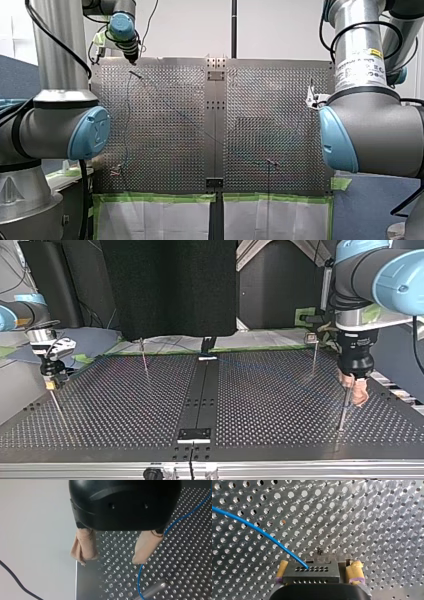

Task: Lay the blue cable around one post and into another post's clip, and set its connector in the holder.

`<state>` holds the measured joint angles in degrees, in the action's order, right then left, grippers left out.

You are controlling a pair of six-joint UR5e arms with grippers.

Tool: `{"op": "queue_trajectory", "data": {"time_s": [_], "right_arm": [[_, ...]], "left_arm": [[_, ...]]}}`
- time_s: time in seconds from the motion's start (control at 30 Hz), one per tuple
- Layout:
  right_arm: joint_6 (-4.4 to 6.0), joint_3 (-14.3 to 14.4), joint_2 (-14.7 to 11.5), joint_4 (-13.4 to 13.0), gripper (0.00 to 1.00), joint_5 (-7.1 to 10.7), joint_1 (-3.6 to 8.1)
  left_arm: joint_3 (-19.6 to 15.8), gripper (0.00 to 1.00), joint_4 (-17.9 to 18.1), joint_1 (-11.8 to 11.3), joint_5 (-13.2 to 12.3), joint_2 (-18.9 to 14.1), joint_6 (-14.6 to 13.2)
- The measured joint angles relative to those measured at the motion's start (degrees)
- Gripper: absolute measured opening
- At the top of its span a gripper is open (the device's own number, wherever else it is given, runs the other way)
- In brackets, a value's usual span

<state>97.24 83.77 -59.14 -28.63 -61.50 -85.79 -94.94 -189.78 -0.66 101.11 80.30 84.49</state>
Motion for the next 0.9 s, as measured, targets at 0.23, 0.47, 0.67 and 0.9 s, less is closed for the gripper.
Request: {"op": "queue_trajectory", "data": {"time_s": [0.23, 0.47, 0.67, 0.9], "right_arm": [[0.00, 0.0, 0.0, 0.0, 1.00, 0.00, 0.00], [0.00, 0.0, 0.0, 0.0, 1.00, 0.00, 0.00], [0.00, 0.0, 0.0, 0.0, 1.00, 0.00, 0.00], [0.00, 0.0, 0.0, 0.0, 1.00, 0.00, 0.00]], "left_arm": [[-0.1, 1.00, 0.0, 0.3, 0.7, -0.2, 1.3], [-1.3, 1.00, 1.3, 0.3, -0.1, -0.3, 3.7], [-1.8, 1.00, 2.0, 0.2, -0.3, -0.5, 4.4], [-1.9, 1.00, 1.9, 0.1, 0.1, -0.5, 4.7]]}}
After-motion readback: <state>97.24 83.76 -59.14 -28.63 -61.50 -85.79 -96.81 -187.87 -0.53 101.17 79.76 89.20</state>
